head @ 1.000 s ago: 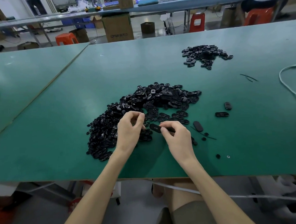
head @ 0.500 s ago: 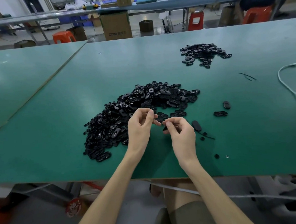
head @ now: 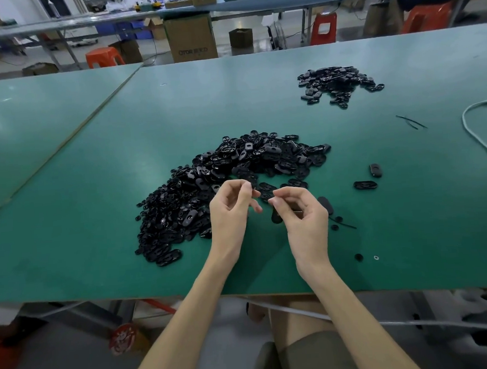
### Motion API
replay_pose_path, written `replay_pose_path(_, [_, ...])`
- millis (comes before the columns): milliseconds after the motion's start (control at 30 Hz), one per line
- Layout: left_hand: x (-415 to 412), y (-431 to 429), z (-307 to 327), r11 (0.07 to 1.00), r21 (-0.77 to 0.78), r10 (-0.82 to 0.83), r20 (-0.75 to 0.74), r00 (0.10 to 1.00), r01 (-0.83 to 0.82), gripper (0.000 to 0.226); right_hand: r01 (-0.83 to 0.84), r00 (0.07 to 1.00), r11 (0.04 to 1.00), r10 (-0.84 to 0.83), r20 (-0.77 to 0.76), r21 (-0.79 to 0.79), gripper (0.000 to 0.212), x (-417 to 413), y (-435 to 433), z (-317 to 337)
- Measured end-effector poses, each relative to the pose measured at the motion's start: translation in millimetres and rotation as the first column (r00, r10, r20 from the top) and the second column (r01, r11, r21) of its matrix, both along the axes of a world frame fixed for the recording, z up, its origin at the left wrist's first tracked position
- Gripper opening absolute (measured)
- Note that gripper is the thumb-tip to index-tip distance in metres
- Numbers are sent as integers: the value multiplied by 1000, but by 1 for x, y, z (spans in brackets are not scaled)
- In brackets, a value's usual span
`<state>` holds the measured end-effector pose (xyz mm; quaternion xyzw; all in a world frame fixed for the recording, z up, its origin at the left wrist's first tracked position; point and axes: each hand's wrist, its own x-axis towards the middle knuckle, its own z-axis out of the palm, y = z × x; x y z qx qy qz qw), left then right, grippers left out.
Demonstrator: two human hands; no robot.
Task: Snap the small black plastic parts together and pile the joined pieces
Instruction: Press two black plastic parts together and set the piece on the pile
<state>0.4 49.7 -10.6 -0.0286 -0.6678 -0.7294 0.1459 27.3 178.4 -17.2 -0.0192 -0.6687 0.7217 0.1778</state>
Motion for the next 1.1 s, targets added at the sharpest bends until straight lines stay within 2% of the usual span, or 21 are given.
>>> replay_pose_path(267, [4,2,4,999,-19,-47,-18,999,47,8,95,995,991,-95,-2,-99,13,0,1,0])
replay_pose_path(633, [3,2,-2,994,-105,-22,-20,1000,20,10,125,991,980,-116,70,-157,6,-1,1,-5])
replay_pose_path(733, [2,2,-4,989,-145,-33,2,999,33,10,125,991,978,-114,75,-169,8,-1,1,-5])
replay_pose_path(900, [0,3,-8,952,-293,-84,6,996,82,8,111,992,975,-98,80,-190,11,-2,1,-4])
replay_pose_path(1100, [0,4,-8,952,-275,-135,20,991,135,9,53,997,976,-42,58,-210,18,-1,1,-3])
